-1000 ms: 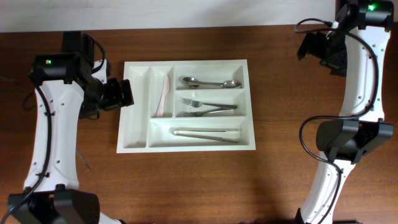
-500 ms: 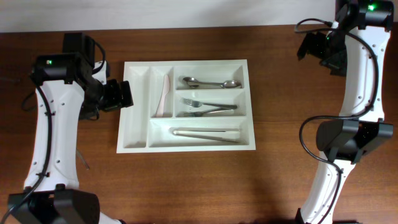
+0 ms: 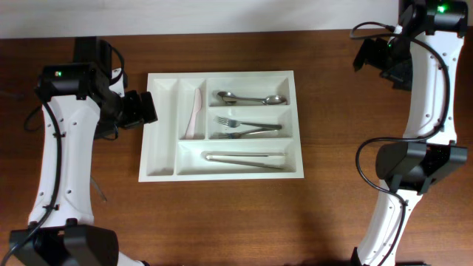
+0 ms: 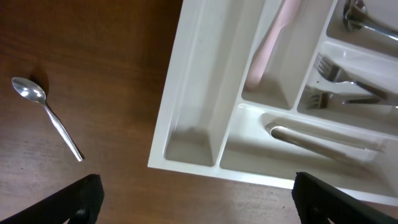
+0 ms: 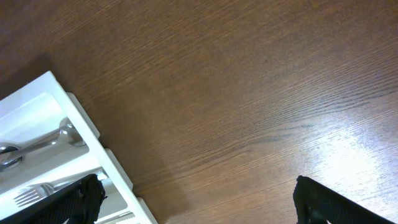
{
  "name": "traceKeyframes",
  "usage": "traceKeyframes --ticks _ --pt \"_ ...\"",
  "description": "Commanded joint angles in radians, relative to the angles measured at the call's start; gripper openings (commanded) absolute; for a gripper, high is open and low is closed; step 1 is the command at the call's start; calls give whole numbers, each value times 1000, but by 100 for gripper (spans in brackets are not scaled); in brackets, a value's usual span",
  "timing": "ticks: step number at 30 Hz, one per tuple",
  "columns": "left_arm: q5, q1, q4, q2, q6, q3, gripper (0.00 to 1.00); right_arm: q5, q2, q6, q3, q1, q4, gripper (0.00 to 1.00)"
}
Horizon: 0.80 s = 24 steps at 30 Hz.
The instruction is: Pack container
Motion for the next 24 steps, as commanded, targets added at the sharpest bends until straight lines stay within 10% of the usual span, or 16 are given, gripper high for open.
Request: traceKeyframes --ticks 1,24 --pt "-8 -6 6 -16 -10 -8 99 -6 -12 9 5 -2 -2 99" --pt "-11 -6 21 -16 -14 -8 99 -6 -12 9 5 -2 -2 99"
